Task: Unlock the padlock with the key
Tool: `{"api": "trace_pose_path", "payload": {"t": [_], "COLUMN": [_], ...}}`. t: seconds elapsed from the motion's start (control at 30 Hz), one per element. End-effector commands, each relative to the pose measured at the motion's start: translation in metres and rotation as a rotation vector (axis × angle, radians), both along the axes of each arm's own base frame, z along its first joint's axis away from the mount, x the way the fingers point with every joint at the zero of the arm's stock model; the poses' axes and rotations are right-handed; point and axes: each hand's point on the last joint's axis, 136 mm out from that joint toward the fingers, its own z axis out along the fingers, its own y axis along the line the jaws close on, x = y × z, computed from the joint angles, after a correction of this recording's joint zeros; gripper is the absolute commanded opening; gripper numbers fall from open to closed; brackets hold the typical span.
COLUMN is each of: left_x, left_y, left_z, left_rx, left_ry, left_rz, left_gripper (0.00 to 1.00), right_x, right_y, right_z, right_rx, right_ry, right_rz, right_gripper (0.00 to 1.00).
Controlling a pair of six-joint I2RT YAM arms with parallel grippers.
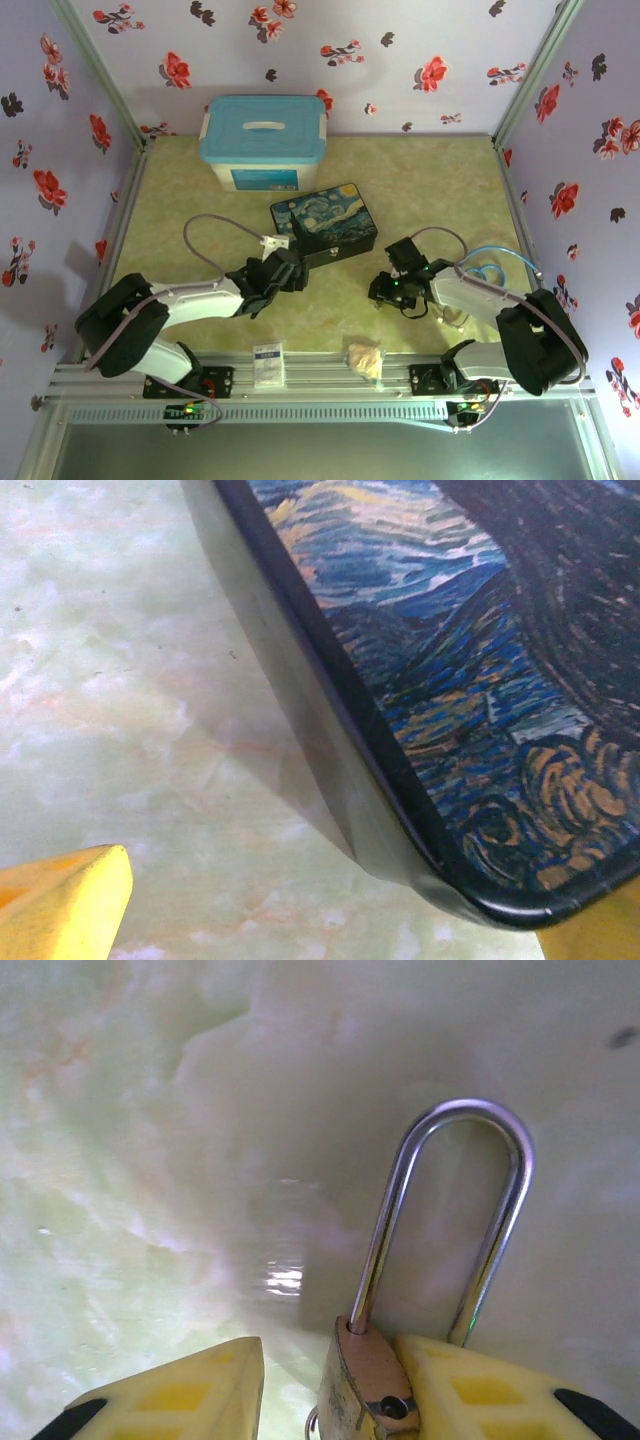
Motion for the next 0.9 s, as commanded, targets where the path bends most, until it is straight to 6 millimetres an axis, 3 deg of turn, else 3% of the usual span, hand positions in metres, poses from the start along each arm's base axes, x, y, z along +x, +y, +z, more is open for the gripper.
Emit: {"api": "trace_pose_path", "payload": {"t": [0.0,0.17,0.37,0.53,0.87], "left_x": [0.012,0.017,0.020,0.022,0.021], "left_y": [0.014,0.020,0.017,0.023,0.030], "left_z": [-0.001,0.000,0.004,0.001,0.003], "left_rx": [-0.004,-0.006,0.004,0.026,0.030], "left_ry": [-0.026,-0.025,-0.029,-0.020,-0.017], "left_rz": [0.073,0.079,0.063,0.070,0.081], "left_gripper": [1.00,1.00,0.97,0.96,0.95], "right_x": [-0.022,-0.019,-0.013,-0.006,0.000], "right_y": [-0.050,-0.057,-0.060,-0.060,-0.049], "right_z": [-0.015,-0.010,-0.005,0.007,0.010], "right_rx": [-0.260,-0.310,-0.365,-0.474,-0.605], "right_ry": [0.083,0.069,0.038,0.020,-0.006], "right_rz": [0.008,0.038,0.054,0.109,0.202], "right_gripper": [0.39,0.38,0.26,0.31,0.27]}}
